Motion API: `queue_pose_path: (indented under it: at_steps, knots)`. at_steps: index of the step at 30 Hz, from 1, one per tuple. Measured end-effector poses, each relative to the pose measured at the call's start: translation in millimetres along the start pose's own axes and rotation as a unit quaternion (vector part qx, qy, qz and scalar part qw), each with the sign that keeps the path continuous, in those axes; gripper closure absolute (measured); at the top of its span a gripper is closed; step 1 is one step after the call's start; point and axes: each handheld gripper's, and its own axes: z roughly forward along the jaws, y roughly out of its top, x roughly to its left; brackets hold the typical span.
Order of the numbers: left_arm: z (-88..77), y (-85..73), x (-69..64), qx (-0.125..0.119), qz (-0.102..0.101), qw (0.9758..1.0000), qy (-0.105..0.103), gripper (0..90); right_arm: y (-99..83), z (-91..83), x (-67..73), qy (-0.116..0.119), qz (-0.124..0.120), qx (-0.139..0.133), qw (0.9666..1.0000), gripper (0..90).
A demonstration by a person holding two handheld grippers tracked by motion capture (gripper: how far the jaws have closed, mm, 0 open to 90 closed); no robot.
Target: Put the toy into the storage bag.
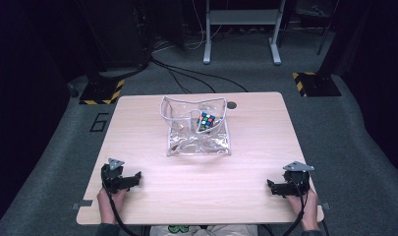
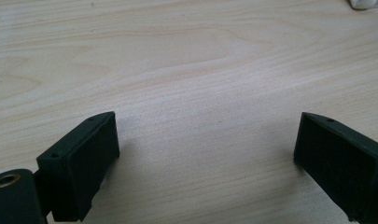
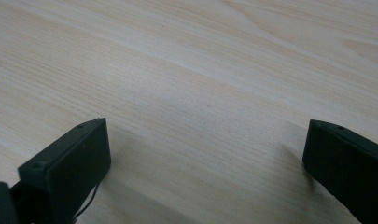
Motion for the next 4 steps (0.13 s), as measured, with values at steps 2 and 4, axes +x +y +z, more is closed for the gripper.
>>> queue_pose_path:
  at_steps: [2,4]
  knots:
    - [0.1,0.1,0.1,0.000,0.000,1.0000,0.000,6.4,-1.1,-0.8,-1.3,0.002,-0.003,0.000,1.0000,1.1]
    - [0.1,0.1,0.1,0.000,0.000,1.0000,0.000,6.4,-1.6,-1.4,-2.3,0.005,-0.007,0.000,1.0000,1.1]
